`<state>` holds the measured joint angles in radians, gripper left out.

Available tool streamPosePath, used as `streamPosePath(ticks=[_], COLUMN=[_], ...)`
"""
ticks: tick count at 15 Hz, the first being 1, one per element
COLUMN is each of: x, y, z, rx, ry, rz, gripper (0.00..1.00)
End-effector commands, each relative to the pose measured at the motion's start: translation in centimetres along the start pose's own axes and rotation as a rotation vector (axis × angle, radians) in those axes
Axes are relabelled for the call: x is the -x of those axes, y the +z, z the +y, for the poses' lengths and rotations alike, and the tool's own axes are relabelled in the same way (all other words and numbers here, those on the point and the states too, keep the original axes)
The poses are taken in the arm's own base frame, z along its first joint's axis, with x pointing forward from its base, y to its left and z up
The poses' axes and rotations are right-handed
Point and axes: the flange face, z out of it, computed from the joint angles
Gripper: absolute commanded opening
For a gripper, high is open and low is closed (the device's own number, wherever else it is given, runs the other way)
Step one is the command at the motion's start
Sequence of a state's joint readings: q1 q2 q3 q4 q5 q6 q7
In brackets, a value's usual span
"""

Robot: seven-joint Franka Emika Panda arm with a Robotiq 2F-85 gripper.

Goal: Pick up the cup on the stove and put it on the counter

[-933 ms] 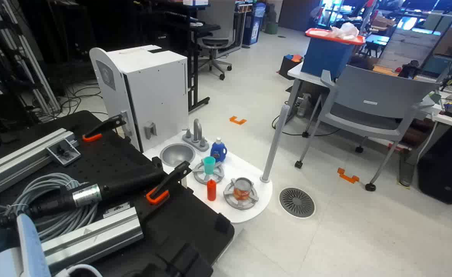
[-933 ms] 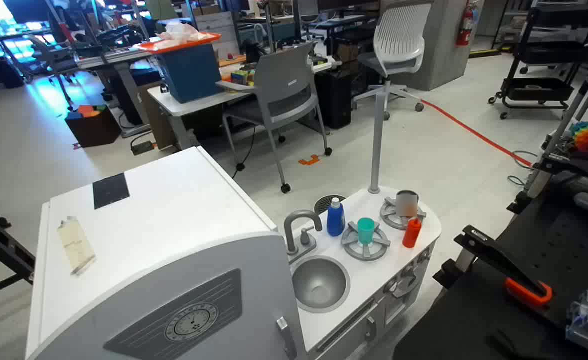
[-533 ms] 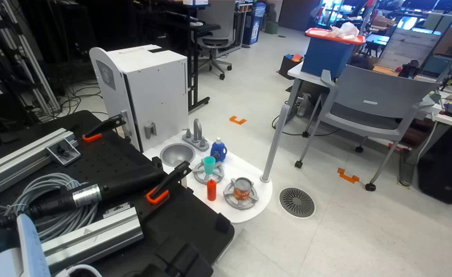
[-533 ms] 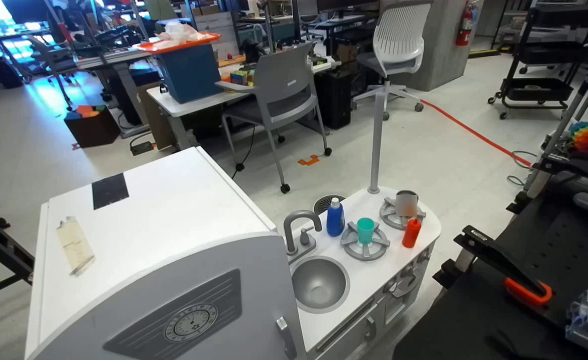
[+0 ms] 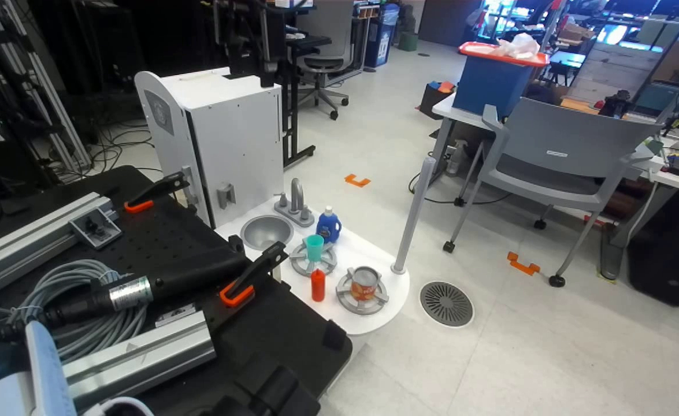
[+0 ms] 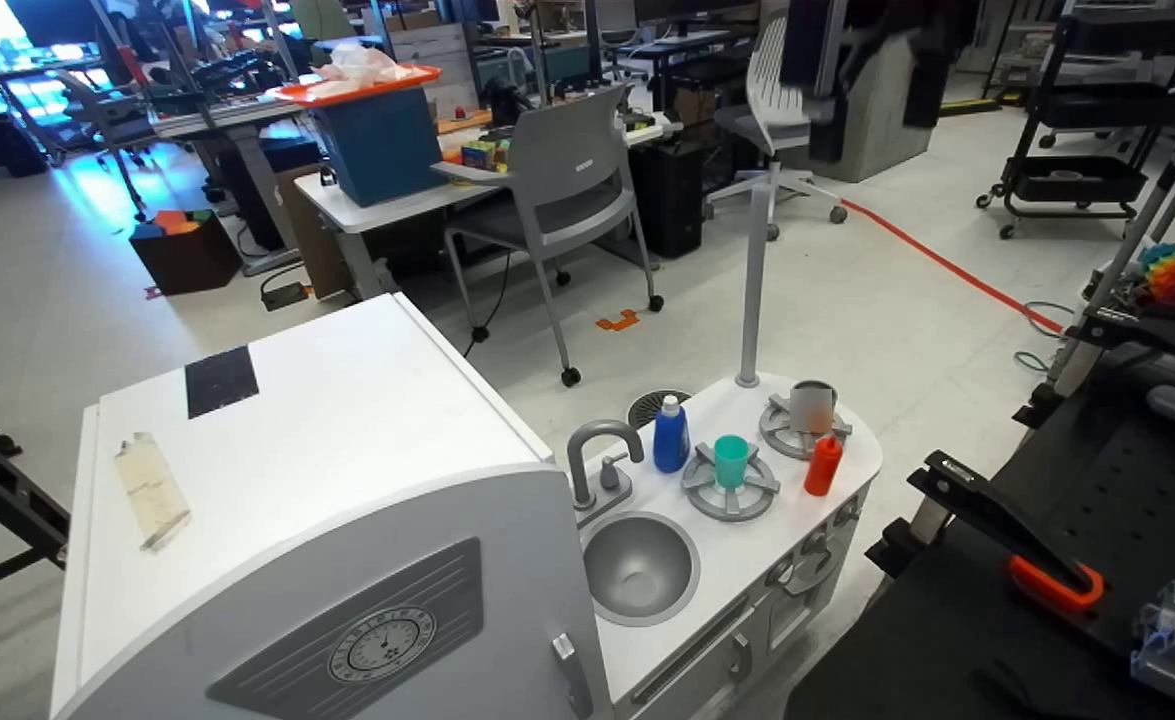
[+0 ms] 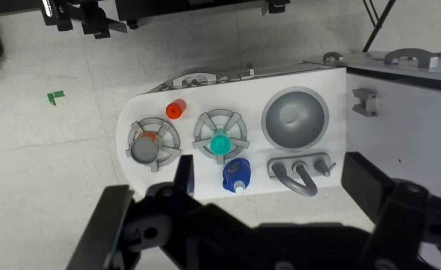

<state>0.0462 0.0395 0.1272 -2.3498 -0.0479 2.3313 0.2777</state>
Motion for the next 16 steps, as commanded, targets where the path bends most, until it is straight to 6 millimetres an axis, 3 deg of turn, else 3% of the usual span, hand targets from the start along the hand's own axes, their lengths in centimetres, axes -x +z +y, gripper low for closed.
streamPosePath(ticks=[1, 6, 8, 16], x=[-3.7, -8.3, -10.1, -16.1], y=[8.4, 19.5, 22.7, 29.5], z=[-0.6, -0.9, -1.6, -4.9], rx=[-0.01, -0.018, -0.004, 0.036], ry=[0.008, 0.015, 0.012, -0.015], rz=[-0.065, -0.139, -0.159, -0.105], gripper=[1.0, 1.0, 1.0, 1.0])
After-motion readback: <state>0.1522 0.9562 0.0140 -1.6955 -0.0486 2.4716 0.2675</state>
